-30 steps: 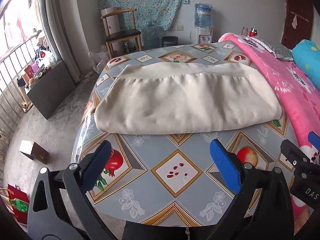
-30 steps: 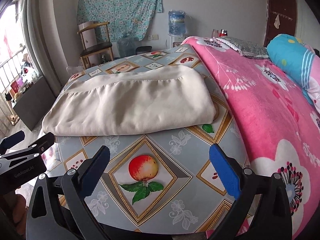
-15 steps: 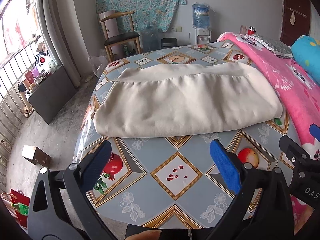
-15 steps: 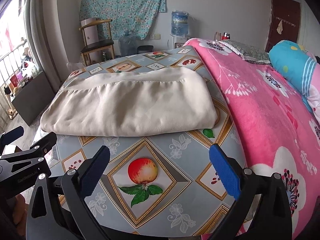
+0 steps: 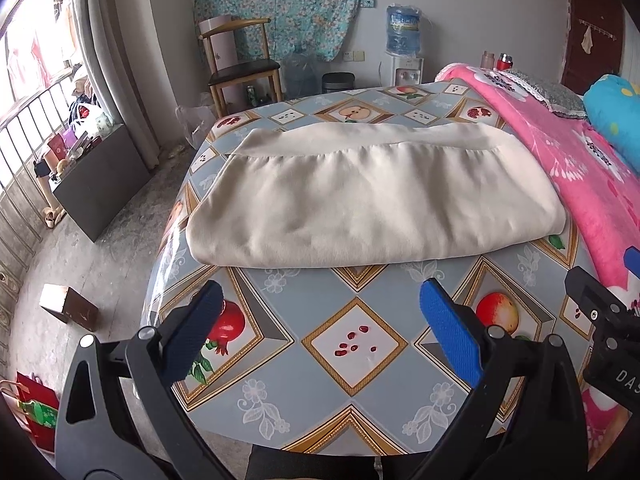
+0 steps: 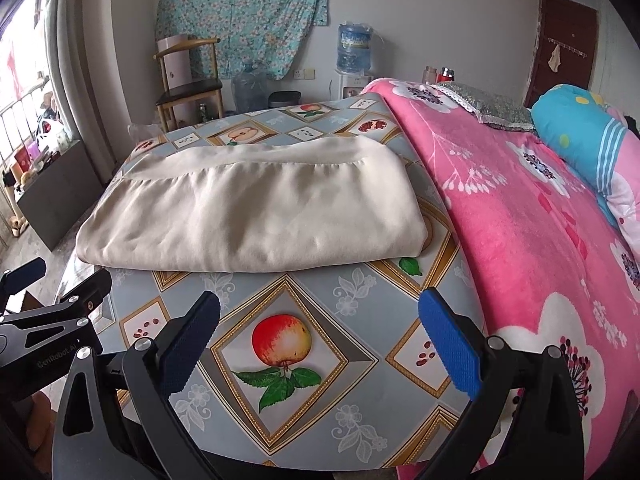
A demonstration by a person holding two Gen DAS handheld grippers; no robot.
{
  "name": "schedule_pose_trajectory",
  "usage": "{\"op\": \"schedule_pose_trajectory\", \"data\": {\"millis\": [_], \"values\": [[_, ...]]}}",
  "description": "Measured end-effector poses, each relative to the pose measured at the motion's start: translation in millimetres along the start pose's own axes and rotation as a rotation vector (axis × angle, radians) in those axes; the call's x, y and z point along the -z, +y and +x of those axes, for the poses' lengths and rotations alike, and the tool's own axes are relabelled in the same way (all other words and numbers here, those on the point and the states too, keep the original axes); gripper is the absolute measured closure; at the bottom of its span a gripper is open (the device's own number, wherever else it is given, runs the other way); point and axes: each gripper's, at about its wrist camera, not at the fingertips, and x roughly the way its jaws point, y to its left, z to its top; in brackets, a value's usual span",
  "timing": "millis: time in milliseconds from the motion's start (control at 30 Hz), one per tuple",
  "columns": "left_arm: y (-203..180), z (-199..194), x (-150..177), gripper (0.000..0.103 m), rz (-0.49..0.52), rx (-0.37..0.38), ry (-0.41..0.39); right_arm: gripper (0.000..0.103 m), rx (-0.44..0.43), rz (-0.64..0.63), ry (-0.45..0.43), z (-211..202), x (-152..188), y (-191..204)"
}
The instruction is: Fold large clothes
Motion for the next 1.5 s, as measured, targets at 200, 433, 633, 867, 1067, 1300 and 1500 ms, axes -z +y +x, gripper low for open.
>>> {"op": "schedule_pose_trajectory", "data": {"millis": [200, 433, 633, 867, 1067, 1300, 1500], "values": [[2.8, -0.3, 1.5, 0.008, -0.005, -0.001, -0.001, 0.006, 0.007, -0.015, 0.002, -0.4, 0.9, 4.2], [4.0, 0.0, 2.2, 0.008, -0.008, -0.001, -0.001, 0.006, 0.015, -0.022, 0.010, 1.1, 2.2, 7.2], [4.6, 0.1, 2.3, 0.008, -0.009, 0.000, -0.002, 0.006, 0.013, -0.021, 0.009, 1.1, 2.2, 7.0], [5.7, 0.2, 2.5, 0.008, -0.011, 0.001, 0.000, 0.006, 0.014, -0.023, 0.010, 1.7, 2.6, 7.3], [6.9, -0.1, 2.7, 0.008, -0.011, 0.001, -0.001, 0.006, 0.017, -0.024, 0.010, 2.1, 3.3, 7.0], [7.6, -0.1, 2.8, 0.008, -0.011, 0.001, -0.001, 0.006, 0.019, -0.023, 0.011, 2.3, 3.7, 4.8], [7.4, -0.1, 3.2, 0.008, -0.010, 0.001, -0.002, 0.006, 0.022, -0.023, 0.010, 2.4, 4.0, 2.7]]}}
